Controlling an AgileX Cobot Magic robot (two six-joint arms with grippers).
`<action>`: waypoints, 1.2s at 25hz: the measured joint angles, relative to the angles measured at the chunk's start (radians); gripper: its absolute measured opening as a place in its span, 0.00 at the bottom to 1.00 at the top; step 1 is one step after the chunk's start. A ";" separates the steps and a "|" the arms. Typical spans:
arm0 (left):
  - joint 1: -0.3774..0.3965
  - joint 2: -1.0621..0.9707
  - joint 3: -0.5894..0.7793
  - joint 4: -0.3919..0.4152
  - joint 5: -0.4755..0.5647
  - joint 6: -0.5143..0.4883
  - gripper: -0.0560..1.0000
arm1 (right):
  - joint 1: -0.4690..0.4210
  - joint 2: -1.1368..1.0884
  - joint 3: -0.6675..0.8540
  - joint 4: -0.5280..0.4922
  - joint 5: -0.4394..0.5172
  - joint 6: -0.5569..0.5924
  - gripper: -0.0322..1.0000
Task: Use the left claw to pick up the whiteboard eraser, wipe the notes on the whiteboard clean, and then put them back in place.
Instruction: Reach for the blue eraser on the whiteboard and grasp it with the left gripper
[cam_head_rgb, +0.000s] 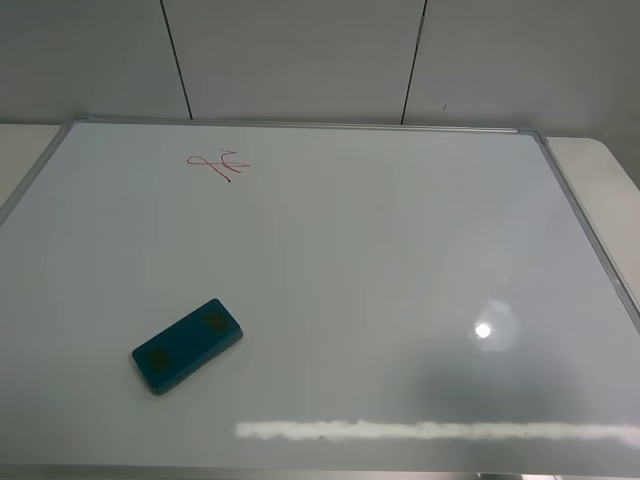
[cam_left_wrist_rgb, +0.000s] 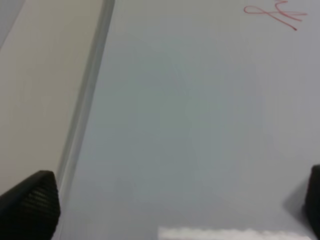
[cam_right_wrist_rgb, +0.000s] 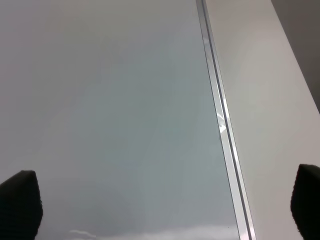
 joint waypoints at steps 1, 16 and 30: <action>0.000 0.000 0.000 -0.001 0.000 0.000 0.99 | 0.000 0.000 0.000 0.000 0.000 0.000 0.99; 0.000 0.004 0.000 -0.005 0.001 0.019 0.99 | 0.000 0.000 0.000 0.000 0.000 0.000 0.99; 0.000 0.720 -0.161 -0.315 0.140 0.504 0.99 | 0.000 0.000 0.000 0.000 0.000 0.000 0.99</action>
